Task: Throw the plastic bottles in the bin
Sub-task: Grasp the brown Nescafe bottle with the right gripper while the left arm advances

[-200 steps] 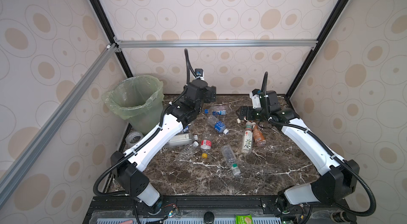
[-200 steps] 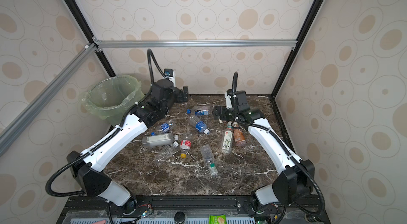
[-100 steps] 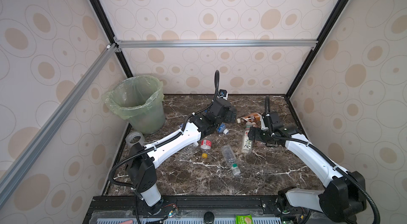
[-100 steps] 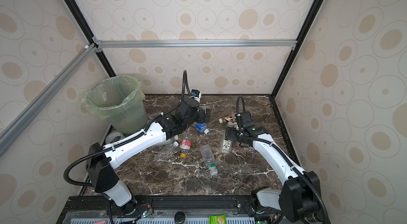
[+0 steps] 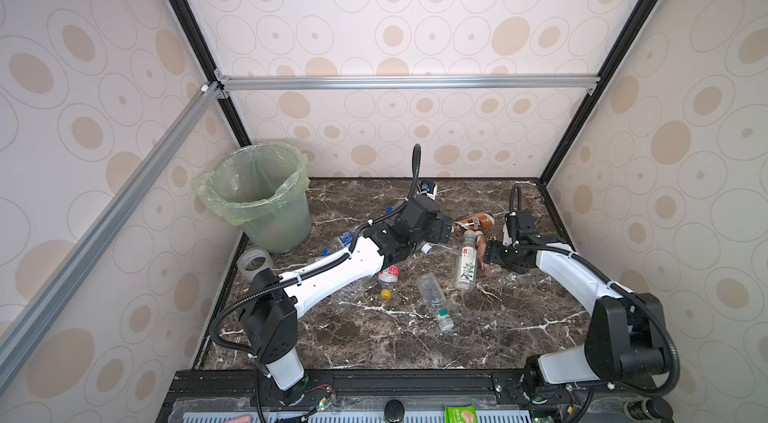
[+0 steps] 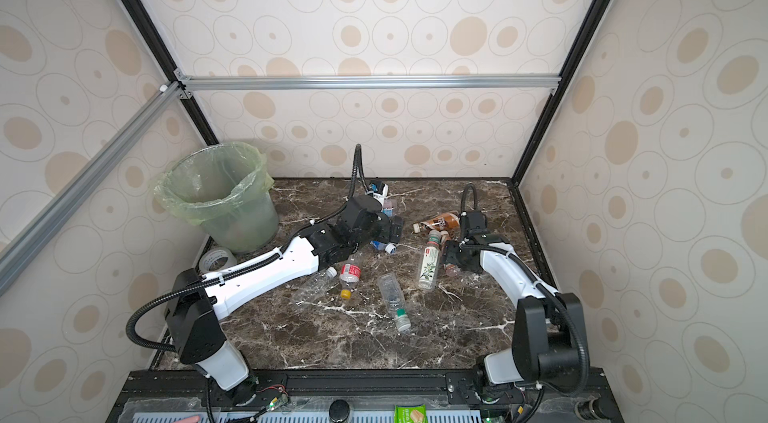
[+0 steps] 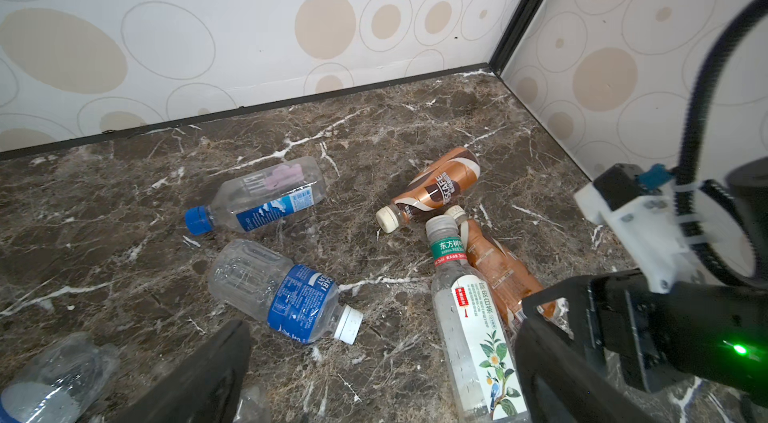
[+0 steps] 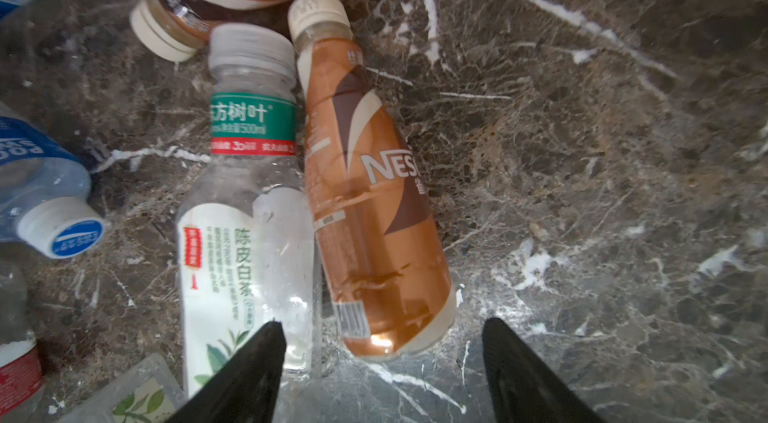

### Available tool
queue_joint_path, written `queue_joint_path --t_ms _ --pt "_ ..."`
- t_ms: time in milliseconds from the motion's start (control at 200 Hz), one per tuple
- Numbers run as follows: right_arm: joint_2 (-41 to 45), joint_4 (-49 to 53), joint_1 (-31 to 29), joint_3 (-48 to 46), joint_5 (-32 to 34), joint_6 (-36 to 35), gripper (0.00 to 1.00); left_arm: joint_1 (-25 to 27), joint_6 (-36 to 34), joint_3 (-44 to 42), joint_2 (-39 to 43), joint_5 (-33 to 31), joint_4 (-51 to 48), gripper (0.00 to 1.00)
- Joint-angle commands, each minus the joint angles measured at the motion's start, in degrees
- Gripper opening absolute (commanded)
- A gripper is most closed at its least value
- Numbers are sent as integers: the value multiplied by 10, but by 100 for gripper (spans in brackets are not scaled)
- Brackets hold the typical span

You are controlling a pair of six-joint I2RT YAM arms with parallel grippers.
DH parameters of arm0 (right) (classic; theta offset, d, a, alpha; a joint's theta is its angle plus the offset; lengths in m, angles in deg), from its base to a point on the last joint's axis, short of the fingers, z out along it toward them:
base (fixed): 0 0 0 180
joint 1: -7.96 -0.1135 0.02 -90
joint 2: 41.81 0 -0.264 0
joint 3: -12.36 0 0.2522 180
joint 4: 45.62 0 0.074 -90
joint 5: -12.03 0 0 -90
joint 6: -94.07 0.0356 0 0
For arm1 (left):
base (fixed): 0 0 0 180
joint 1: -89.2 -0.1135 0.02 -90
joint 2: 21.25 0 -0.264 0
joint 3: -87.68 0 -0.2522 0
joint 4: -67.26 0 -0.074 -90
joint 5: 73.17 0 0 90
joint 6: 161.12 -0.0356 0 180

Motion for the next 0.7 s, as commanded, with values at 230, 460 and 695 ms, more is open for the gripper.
queue_joint_path --t_ms 230,460,695 --pt "-52 -21 4 6 -26 -26 73 2 40 -9 -15 41 41 99" --pt "-77 -36 5 8 -42 -24 72 2 51 -10 -16 39 39 99" --pt "-92 -37 5 11 -50 -21 66 2 61 -12 -17 39 39 99"
